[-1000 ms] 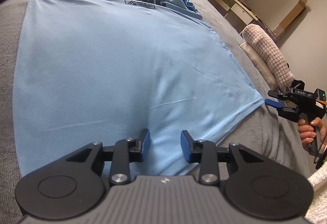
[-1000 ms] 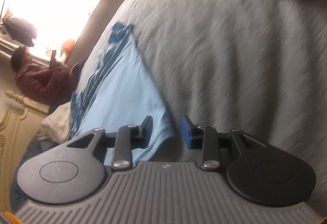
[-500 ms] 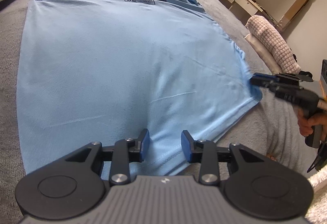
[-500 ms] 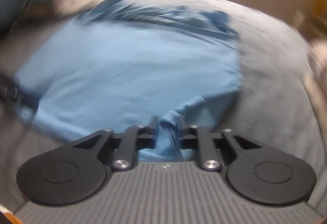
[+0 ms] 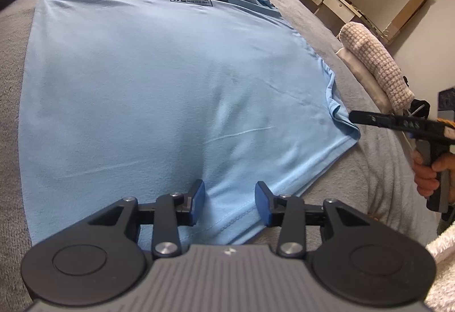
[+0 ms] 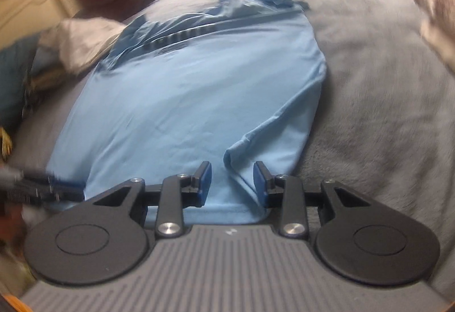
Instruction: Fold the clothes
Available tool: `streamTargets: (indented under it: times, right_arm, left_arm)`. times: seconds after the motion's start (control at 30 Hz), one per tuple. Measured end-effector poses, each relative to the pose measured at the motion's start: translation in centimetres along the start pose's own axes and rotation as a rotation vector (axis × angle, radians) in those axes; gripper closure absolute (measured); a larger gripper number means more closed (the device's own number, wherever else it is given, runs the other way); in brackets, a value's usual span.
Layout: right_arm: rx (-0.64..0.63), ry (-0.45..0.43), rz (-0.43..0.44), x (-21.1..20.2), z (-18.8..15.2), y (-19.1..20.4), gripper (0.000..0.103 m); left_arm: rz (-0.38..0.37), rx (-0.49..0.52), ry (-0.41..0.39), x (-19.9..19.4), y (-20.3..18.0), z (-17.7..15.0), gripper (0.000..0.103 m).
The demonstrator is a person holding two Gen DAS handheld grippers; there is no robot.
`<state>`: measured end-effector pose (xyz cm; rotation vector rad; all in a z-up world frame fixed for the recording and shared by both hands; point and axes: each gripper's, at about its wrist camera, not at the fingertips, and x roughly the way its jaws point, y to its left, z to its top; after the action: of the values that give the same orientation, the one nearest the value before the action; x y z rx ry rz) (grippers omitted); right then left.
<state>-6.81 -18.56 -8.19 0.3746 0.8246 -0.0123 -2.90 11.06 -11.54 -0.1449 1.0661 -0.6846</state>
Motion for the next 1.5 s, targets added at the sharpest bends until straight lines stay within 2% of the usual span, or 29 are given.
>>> streamTargets:
  times: [0.13,0.2,0.33,0.37,0.43,0.57,0.67,0.83,1.03,1.13,1.23,1.3,1.4,1.5]
  right_arm:
    - [0.101,0.01,0.007,1.7,0.6,-0.4,0.072]
    - [0.082,0.019,-0.004,2.5,0.8,0.1,0.072]
    - [0.031,0.007,-0.079,3.2,1.0,0.8,0.074]
    - [0.034,-0.01,-0.093,3.1,0.9,0.6,0.085]
    - [0.063,-0.053,-0.108,2.2,0.9,-0.1,0.099]
    - [0.125,-0.165,-0.19,-1.6,0.3,-2.0,0.1]
    - [0.183,-0.197,-0.265,-4.1,-0.4,-4.0,0.1]
    - [0.295,-0.164,-0.321,-4.6,-2.3,-7.1,0.101]
    - [0.255,-0.11,-0.368,-2.3,-3.4,-7.5,0.101]
    - [0.268,-0.116,-0.404,-3.0,-3.0,-8.0,0.098]
    - [0.338,-0.141,-0.45,-4.5,-2.9,-9.7,0.098]
    - [0.368,-0.165,-0.42,-5.1,-2.4,-10.4,0.095]
    - [0.279,-0.201,-0.326,-4.5,-1.0,-9.0,0.092]
    - [0.175,-0.188,-0.246,-2.1,0.6,-7.2,0.092]
  left_arm:
    - [-0.005,-0.006,0.0,0.0,0.1,0.0,0.062]
    - [-0.006,-0.005,0.001,-0.1,0.1,0.0,0.062]
    - [-0.008,-0.008,0.0,-0.1,0.2,0.0,0.062]
    - [-0.009,-0.008,0.0,-0.1,0.2,0.0,0.062]
    - [-0.008,-0.008,0.002,-0.2,0.2,-0.1,0.062]
    - [-0.007,-0.008,0.007,-0.3,0.2,-0.1,0.062]
    - [-0.006,-0.011,0.013,-0.3,0.2,-0.1,0.062]
    - [-0.001,-0.004,0.017,-0.3,0.0,-0.1,0.062]
    - [0.005,0.001,0.02,-0.5,0.0,-0.1,0.062]
    - [0.006,0.004,0.021,-0.5,0.0,0.0,0.062]
    - [0.005,0.005,0.021,-0.5,0.1,0.0,0.062]
    - [0.004,0.006,0.021,-0.5,0.1,0.0,0.062]
    - [0.006,0.008,0.021,-0.5,0.1,-0.1,0.062]
    - [0.006,0.008,0.024,-0.6,0.1,-0.1,0.062]
